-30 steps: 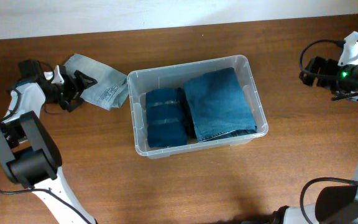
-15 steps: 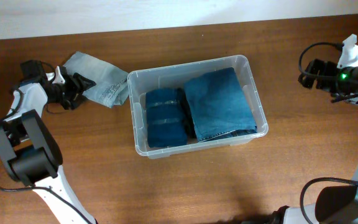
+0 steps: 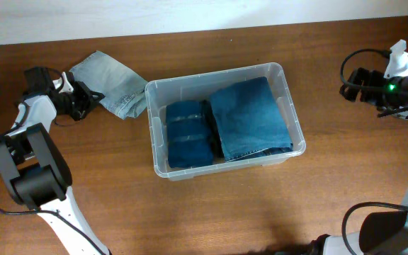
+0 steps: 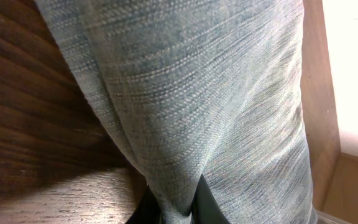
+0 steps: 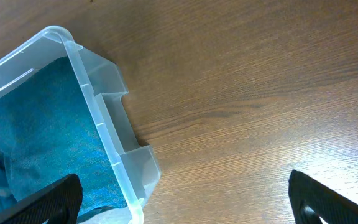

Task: Pack container
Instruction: 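Grasp the light-blue jeans with the left gripper, then lower the light-blue jeans into the bin's left half and release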

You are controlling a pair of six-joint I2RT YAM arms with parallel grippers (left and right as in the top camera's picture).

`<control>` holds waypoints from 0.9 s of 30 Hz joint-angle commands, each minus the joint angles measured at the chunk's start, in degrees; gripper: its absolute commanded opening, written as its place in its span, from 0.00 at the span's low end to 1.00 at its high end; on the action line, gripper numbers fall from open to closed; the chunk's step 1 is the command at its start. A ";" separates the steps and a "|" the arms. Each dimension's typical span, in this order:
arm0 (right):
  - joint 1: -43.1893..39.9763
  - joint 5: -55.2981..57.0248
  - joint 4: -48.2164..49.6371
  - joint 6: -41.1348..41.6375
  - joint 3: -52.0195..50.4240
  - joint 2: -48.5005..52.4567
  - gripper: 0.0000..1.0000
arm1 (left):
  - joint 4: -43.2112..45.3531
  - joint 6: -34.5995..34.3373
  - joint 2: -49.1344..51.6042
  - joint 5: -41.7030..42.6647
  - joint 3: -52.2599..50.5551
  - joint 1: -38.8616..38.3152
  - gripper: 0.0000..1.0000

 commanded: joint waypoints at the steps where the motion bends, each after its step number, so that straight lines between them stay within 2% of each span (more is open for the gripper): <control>1: 0.26 -0.55 0.02 -0.39 -0.33 0.26 0.98 | 0.31 -0.20 0.98 4.33 -0.26 -0.33 0.01; 8: 0.26 -0.55 0.00 -0.42 -0.33 0.26 0.98 | -4.57 3.26 -6.21 2.95 -0.28 -0.33 0.00; 20: 0.26 -0.52 -0.22 -0.87 -0.33 0.26 0.98 | -13.00 8.31 -27.91 1.84 -0.28 -0.79 0.00; 23: 0.26 -0.52 -0.20 -0.85 -0.33 0.26 0.98 | -15.30 9.05 -33.22 1.86 -0.28 -2.73 0.00; 27: 0.24 -0.52 -0.17 -0.87 -0.33 0.26 0.98 | -19.04 11.78 -39.93 2.05 -0.28 -9.99 0.01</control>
